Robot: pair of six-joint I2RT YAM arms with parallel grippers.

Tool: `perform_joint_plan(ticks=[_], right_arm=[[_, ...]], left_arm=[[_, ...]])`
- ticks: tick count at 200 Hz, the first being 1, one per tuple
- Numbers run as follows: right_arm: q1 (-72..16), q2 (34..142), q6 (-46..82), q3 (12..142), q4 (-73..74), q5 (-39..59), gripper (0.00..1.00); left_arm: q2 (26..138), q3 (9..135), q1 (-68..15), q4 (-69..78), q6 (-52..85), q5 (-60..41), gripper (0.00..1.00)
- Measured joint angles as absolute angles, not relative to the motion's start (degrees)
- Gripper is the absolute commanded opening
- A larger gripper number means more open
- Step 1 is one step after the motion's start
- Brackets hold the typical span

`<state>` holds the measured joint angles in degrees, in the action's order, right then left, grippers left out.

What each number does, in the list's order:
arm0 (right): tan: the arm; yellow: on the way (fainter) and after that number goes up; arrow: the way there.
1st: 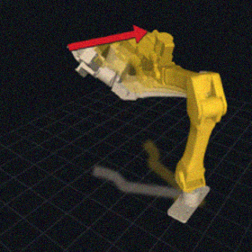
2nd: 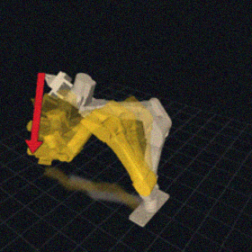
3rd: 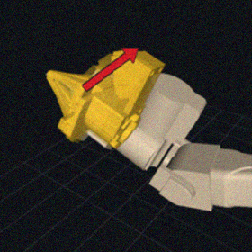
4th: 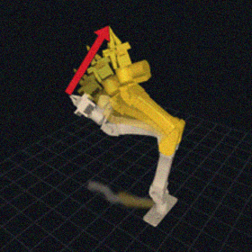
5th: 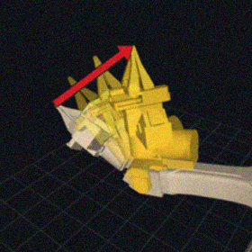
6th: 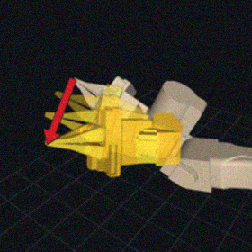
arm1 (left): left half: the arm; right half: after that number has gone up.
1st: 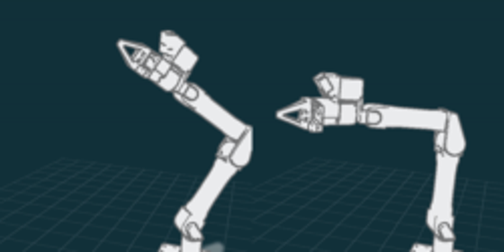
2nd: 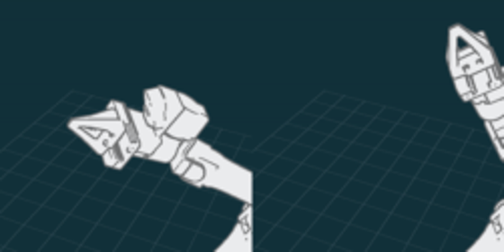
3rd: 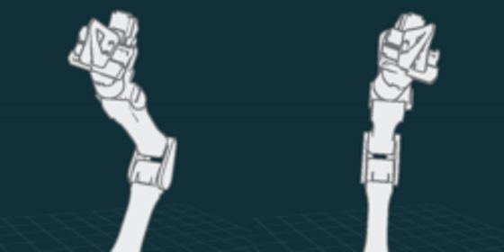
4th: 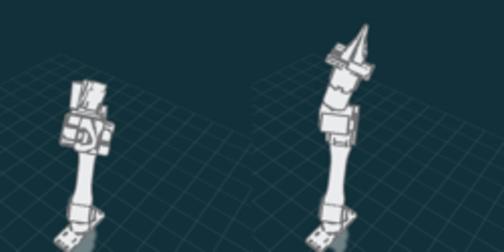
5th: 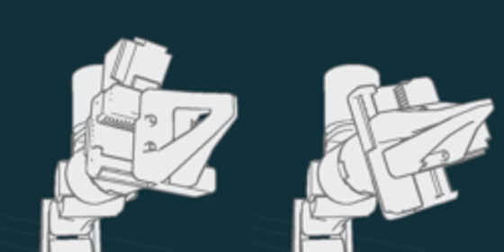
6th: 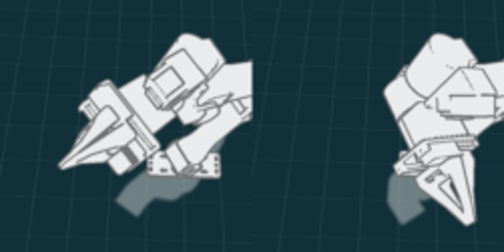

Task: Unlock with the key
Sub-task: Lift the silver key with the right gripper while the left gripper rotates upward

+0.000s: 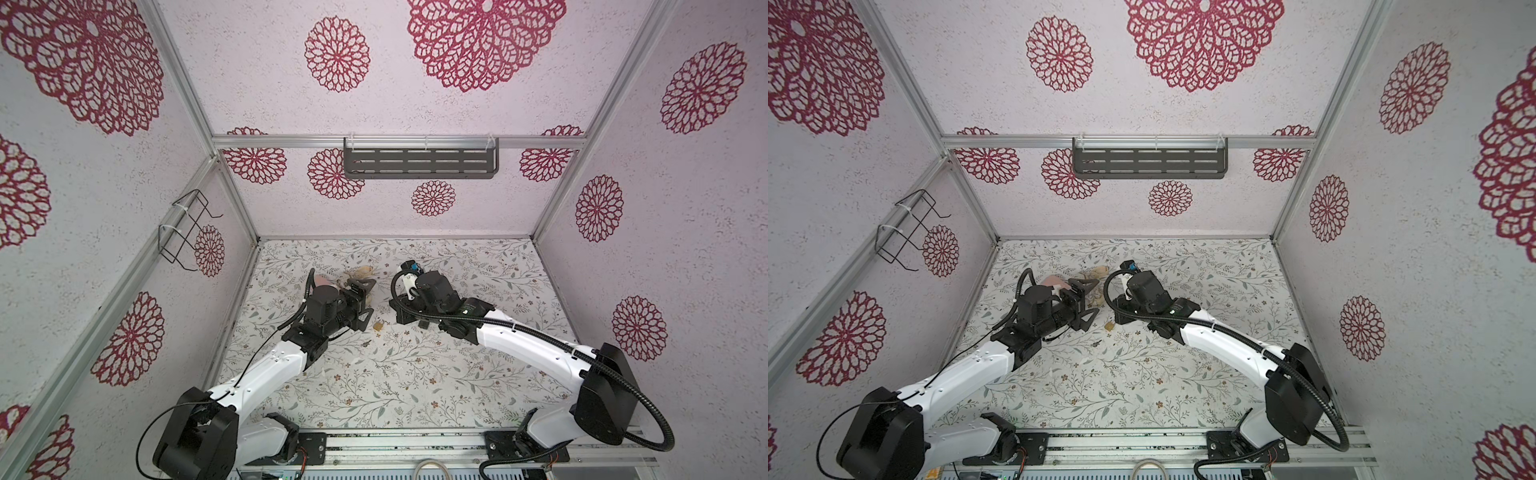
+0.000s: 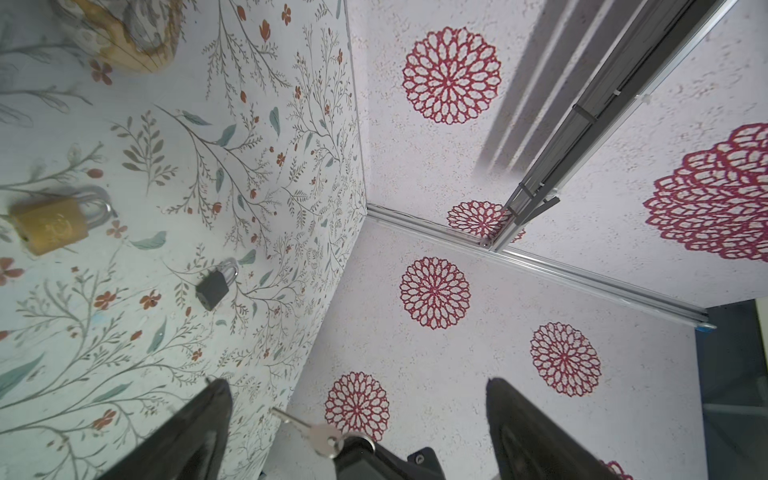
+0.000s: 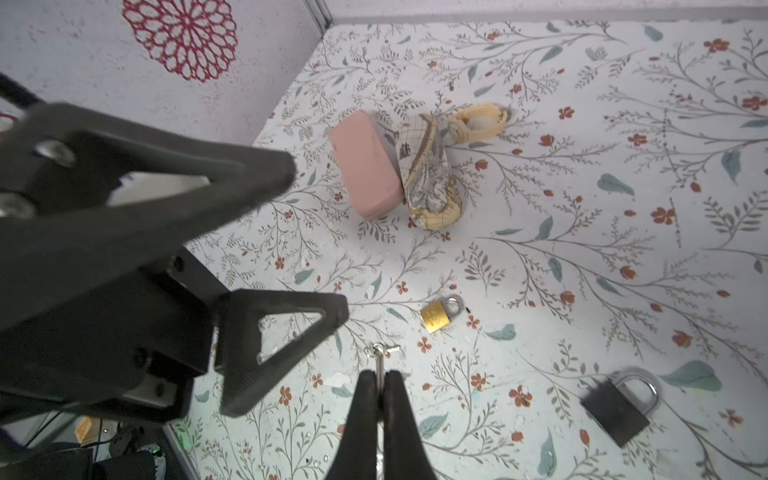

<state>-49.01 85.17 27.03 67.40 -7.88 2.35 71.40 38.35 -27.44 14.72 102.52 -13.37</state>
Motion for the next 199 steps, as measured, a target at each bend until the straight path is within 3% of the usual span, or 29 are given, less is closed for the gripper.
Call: perform_joint_plan(ticks=[113,199], right_arm=[[-49.0,85.5,27.0,67.4,1.8,4.9,0.0],[-49.0,85.7,26.4,67.4,2.2,5.1,0.0]], left_arm=[[76.8,39.3,-29.5,26.7,112.0,-14.3,1.0],[76.8,38.7,-29.6,32.1,114.3,-12.5,0.81]])
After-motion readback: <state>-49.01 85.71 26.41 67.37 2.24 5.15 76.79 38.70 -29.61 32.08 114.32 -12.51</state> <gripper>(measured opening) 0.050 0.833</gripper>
